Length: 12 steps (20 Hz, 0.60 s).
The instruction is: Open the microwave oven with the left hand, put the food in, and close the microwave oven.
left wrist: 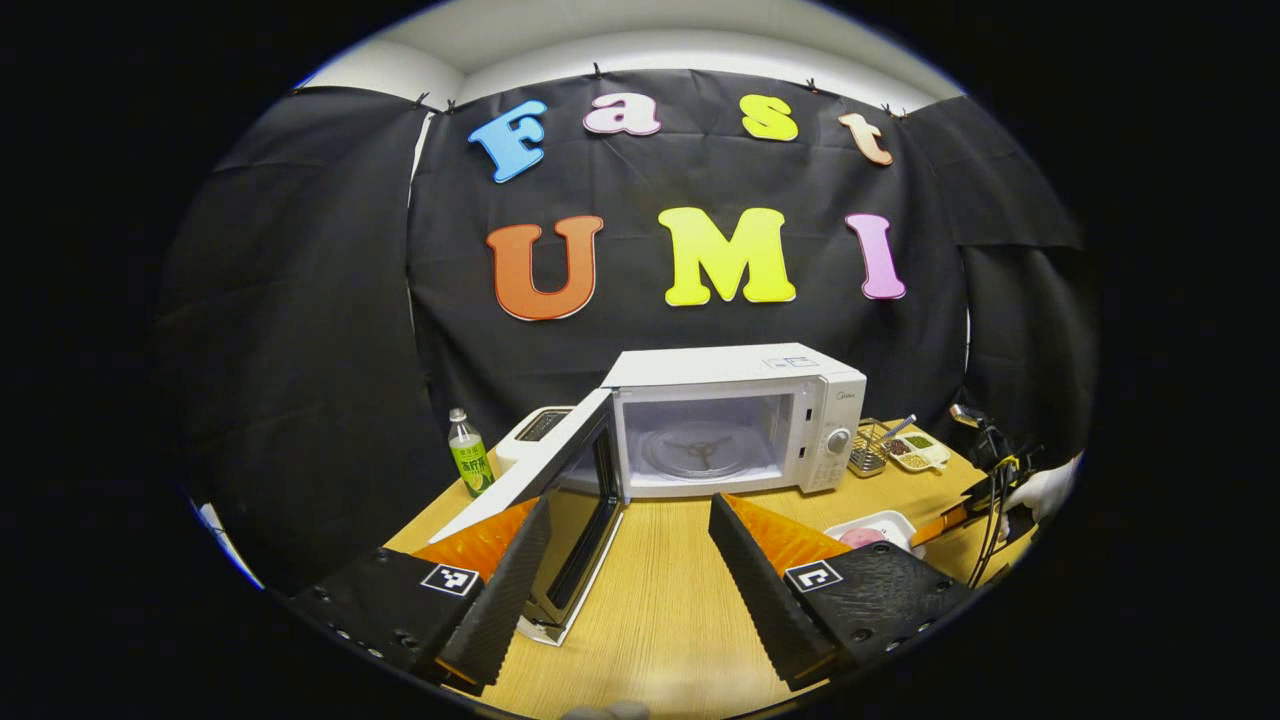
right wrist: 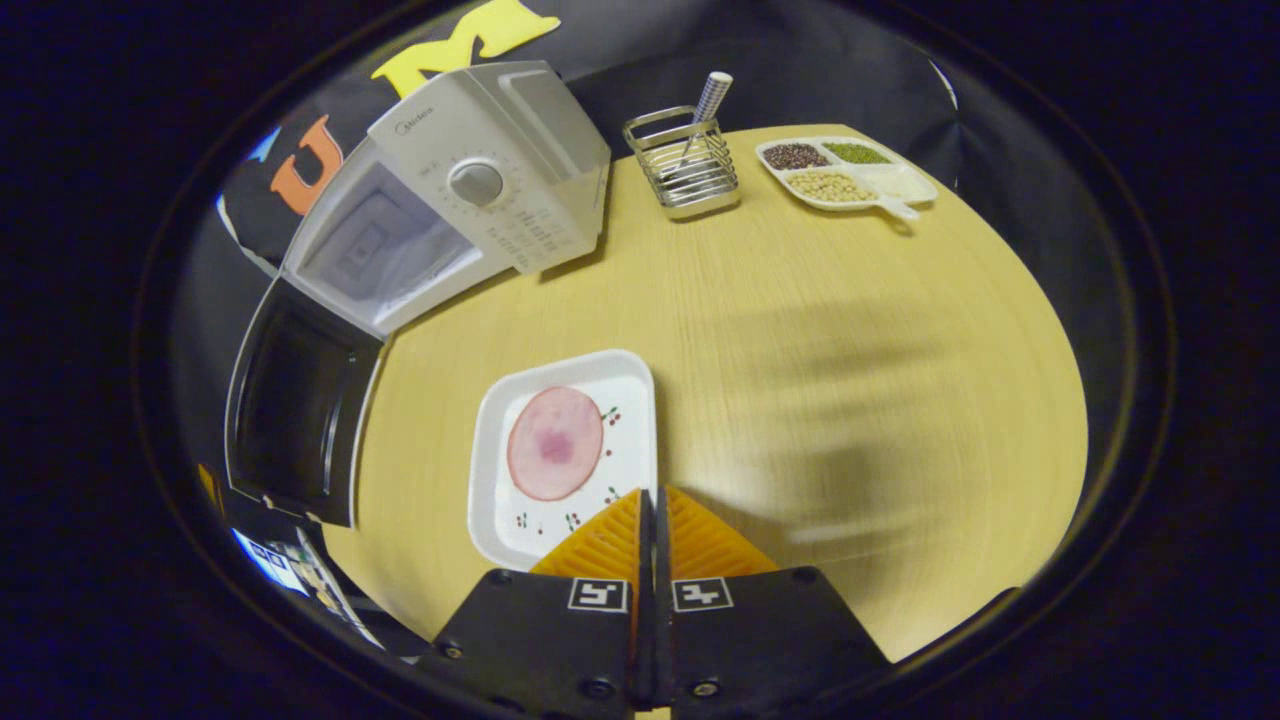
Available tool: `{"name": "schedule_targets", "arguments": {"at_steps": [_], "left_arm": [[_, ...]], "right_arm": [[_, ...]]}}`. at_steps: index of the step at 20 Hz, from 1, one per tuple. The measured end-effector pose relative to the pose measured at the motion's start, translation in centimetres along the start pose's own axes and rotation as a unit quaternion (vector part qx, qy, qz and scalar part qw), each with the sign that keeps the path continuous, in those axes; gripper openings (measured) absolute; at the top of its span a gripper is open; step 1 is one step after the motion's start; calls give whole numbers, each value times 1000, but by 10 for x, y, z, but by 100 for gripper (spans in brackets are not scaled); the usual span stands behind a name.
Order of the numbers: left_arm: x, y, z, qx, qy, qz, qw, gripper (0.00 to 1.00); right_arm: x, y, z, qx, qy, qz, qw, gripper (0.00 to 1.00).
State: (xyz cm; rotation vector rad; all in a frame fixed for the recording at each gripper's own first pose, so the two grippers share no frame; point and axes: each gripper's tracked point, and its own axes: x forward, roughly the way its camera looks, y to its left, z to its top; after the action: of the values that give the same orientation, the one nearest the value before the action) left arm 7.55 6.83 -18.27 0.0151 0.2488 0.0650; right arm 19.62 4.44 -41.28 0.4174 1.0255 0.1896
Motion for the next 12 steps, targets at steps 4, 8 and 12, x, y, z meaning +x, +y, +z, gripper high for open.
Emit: {"name": "schedule_targets", "arguments": {"at_steps": [4,8,12], "left_arm": [[-1,-3,2,8,13,-3,1000,95],[0,-10,9,19,7,-10,1000,95],[0,-14,9,11,6,-12,1000,95]], "right_arm": [[1,15,2,25,-19,32,999,3],[0,6,3,-5,-1,1,1000,3],[5,9,-8,-7,31,5,1000,4]]}}
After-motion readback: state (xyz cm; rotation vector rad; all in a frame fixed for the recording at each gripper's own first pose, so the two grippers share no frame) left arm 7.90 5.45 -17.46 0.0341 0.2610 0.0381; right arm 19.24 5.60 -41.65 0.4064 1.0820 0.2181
